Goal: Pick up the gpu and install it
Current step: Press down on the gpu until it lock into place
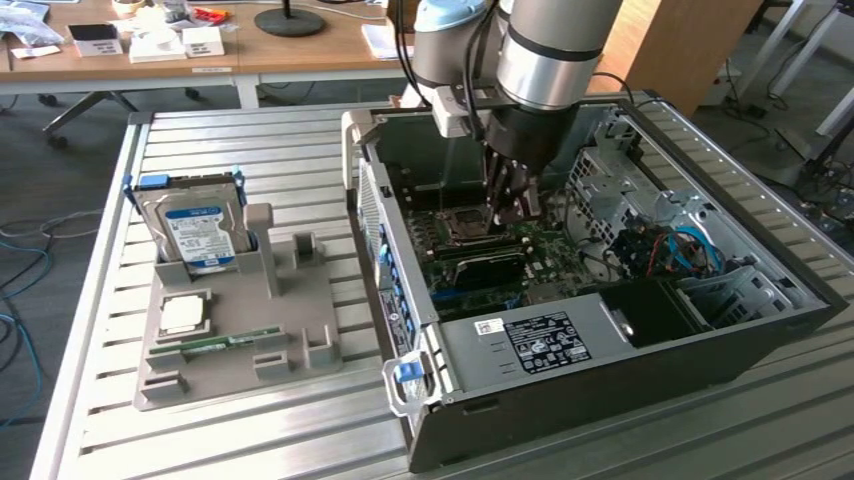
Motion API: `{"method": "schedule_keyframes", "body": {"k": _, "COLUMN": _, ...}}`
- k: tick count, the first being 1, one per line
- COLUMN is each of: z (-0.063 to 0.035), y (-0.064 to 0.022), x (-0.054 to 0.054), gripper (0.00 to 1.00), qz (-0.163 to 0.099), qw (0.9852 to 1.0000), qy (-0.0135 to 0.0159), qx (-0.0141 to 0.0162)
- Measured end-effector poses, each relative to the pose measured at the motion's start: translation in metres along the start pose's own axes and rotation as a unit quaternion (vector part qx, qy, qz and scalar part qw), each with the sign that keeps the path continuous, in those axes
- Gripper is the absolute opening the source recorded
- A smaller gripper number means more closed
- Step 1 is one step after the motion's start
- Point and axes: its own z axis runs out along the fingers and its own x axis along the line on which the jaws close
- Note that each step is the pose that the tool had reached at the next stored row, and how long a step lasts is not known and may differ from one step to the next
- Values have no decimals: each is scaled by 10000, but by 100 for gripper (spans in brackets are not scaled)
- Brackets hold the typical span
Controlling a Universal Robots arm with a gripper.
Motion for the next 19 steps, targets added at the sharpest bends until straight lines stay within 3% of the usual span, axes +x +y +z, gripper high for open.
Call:
{"method": "schedule_keyframes", "body": {"k": 14, "z": 16, "y": -5, "x": 0, "gripper": 11, "qz": 0, "qw": 10000, "qy": 1, "qx": -1}}
{"method": "schedule_keyframes", "body": {"k": 19, "z": 63, "y": -5, "x": 2, "gripper": 11, "qz": 0, "qw": 10000, "qy": 1, "qx": 0}}
